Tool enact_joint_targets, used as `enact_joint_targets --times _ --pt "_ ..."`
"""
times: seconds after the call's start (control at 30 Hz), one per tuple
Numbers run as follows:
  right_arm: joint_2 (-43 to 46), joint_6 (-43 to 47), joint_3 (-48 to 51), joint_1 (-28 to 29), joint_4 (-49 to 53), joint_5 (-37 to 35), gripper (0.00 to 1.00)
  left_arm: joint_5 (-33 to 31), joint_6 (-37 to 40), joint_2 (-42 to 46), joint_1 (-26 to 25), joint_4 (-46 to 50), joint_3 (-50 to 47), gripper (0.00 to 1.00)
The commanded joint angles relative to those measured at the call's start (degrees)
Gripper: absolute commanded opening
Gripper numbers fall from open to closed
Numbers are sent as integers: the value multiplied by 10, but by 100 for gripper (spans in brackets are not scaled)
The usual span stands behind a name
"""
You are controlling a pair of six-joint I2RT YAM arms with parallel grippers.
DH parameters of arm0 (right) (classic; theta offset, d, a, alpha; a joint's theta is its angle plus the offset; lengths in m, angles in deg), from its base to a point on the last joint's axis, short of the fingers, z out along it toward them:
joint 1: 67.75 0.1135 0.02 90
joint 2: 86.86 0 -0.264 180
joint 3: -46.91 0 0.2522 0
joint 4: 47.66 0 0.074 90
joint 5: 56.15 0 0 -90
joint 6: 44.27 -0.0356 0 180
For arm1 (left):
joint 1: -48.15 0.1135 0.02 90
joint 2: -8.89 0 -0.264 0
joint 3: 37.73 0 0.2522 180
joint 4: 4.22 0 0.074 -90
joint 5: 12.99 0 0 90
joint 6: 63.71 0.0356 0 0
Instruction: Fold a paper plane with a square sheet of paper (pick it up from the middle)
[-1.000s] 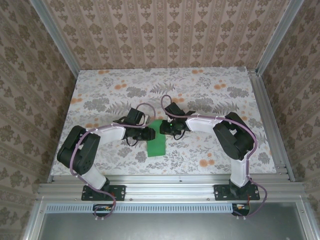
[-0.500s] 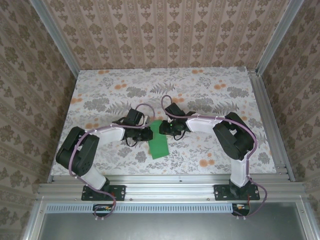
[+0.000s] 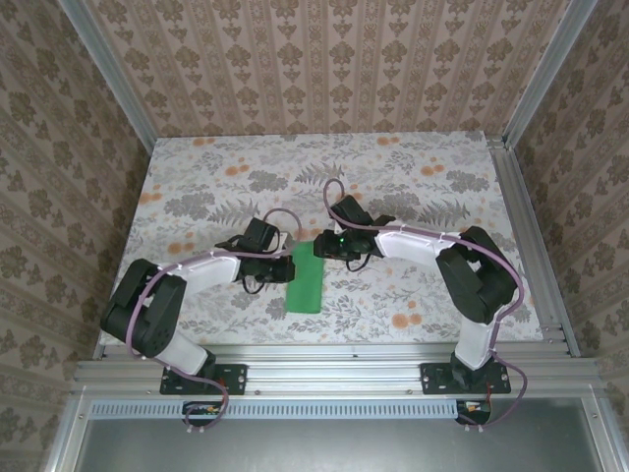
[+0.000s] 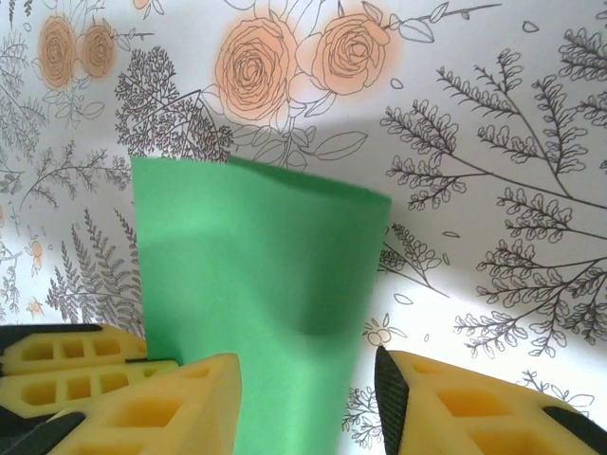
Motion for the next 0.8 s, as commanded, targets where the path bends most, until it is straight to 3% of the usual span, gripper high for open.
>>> enact_joint_targets --times 0.0,0.53,0.77 --pt "1 9 -19 -2 7 10 46 -8 22 8 -2 15 -9 9" --pt "-48 -4 -34 -3 44 6 48 13 27 -9 -2 15 26 13" --pt "-52 -29 -7 -6 -23 49 50 20 30 -22 -2 15 40 14"
